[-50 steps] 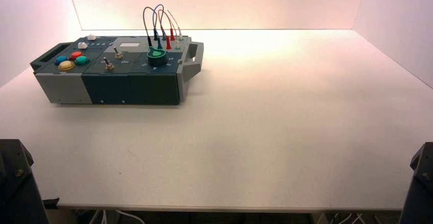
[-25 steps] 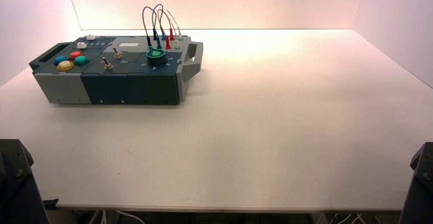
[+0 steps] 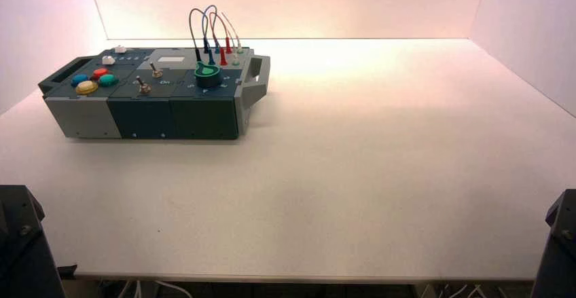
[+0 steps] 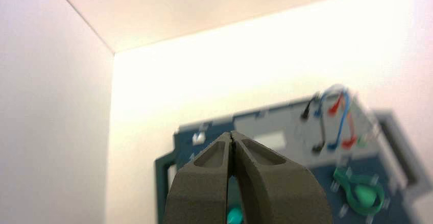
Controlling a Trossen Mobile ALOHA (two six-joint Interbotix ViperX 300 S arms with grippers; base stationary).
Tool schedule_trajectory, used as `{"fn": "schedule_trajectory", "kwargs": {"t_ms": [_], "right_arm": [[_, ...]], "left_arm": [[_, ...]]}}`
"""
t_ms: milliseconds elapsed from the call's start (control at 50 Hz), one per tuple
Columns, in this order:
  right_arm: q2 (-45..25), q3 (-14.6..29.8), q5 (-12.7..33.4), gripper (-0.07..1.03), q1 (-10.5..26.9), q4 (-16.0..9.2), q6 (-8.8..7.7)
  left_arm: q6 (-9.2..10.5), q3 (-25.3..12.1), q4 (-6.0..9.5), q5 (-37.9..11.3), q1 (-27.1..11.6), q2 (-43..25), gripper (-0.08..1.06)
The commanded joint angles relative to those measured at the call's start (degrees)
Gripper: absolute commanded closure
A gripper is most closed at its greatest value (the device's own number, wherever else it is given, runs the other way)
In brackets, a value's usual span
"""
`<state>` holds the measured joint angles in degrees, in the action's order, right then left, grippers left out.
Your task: Rotate the box counterclockwise.
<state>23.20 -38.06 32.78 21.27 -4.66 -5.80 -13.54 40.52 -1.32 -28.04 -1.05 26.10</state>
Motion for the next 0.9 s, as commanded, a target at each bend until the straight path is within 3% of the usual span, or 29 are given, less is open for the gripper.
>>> {"fn": "schedule_trajectory", "kwargs": {"t_ms": [20,120,240,300,380,480,640,900], "right_arm": [[-0.53,3.08,3.96,0.98,2.55,0.09,-0.97],[-2.46,4.83,8.79,0.98,5.36,0.09,-2.37],[-4.57,6.42,12.66,0.98,7.56,0.09,-4.13],[-6.42,7.56,15.56,0.98,9.58,-0.18,-5.71],[-7.56,8.17,16.88,0.98,11.43,-0.18,-6.59],[-9.40,8.53,17.14,0.98,13.80,-0.26,-7.56],[-11.87,8.70,16.79,0.98,16.61,-1.05,-7.65],[-16.35,9.23,14.15,0.98,19.60,-2.55,-7.65]], "left_arm": [[-1.23,-2.72,-0.09,-4.48,1.41,-0.35,1.00],[-1.76,-3.69,0.00,-7.91,3.34,-1.41,1.00],[-5.19,-4.39,0.00,-8.70,5.19,-2.11,1.00],[-7.29,-5.80,0.79,-10.20,7.21,-4.13,1.00],[-8.00,-7.03,1.05,-10.55,8.88,-6.24,1.00],[-8.88,-8.53,1.05,-10.63,10.81,-9.67,1.00],[-11.25,-10.55,1.32,-10.63,12.13,-14.94,1.00],[-11.87,-12.04,2.37,-8.88,13.45,-23.47,1.00]]}}
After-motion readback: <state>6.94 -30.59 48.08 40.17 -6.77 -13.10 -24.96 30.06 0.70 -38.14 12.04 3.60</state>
